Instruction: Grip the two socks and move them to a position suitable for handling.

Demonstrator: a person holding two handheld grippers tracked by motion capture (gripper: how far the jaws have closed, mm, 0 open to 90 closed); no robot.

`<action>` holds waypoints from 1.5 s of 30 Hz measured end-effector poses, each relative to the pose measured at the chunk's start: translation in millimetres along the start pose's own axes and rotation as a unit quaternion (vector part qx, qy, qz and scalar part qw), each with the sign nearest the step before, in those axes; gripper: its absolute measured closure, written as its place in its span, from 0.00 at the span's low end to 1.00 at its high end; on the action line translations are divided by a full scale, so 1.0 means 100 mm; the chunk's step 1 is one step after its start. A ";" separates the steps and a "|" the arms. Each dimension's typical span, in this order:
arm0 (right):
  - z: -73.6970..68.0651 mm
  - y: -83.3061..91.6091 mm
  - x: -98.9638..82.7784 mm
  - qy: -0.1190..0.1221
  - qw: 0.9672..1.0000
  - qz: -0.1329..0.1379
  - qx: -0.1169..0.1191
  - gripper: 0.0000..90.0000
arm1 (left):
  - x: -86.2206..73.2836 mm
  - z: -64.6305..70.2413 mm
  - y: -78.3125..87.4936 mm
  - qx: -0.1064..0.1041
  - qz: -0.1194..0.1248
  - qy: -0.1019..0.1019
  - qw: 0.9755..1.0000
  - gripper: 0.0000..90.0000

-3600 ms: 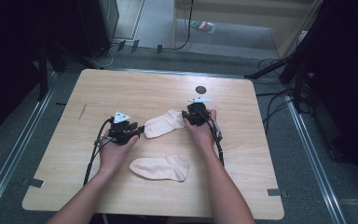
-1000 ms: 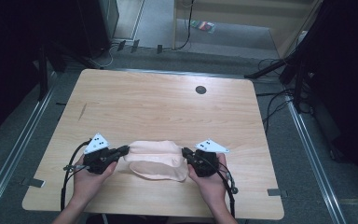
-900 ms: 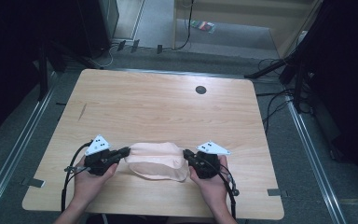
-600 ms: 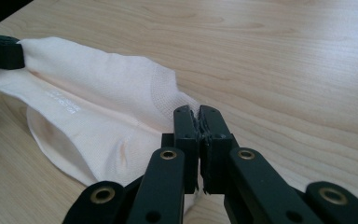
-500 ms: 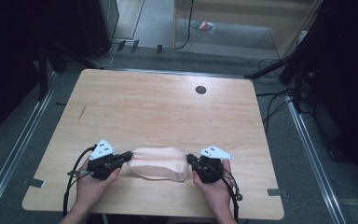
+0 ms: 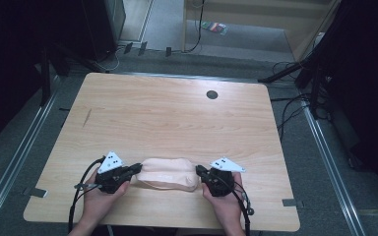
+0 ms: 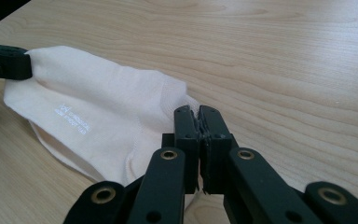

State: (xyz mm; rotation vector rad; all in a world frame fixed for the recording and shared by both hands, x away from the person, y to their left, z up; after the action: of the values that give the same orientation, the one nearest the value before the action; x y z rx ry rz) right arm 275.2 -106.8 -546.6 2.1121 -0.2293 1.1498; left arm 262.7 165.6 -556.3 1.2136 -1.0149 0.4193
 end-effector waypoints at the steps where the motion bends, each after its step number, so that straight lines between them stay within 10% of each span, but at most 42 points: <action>1: 0.00 -0.01 0.00 -0.002 1.000 0.001 0.001 0.98 | 0.00 0.01 0.00 -0.003 -0.002 0.001 1.000 0.99; 45: 0.03 0.05 -0.06 -0.019 1.000 -0.009 0.023 0.98 | -0.09 0.14 -0.06 -0.023 -0.025 -0.033 0.999 0.98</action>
State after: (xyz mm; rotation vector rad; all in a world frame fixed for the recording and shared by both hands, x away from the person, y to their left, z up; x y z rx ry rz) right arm 271.3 -113.8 -550.3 2.1725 -0.2030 1.1160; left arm 256.3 153.3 -567.2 1.2151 -1.0421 0.3163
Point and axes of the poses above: each handheld gripper's, and its own axes: y roughly backward along the jaws, x roughly out of its top, z roughly to its right, the point moved 5 cm from there along -y, roughly forward along the jaws, and after that the axes turned 15 degrees about x, right-handed, at the moved point
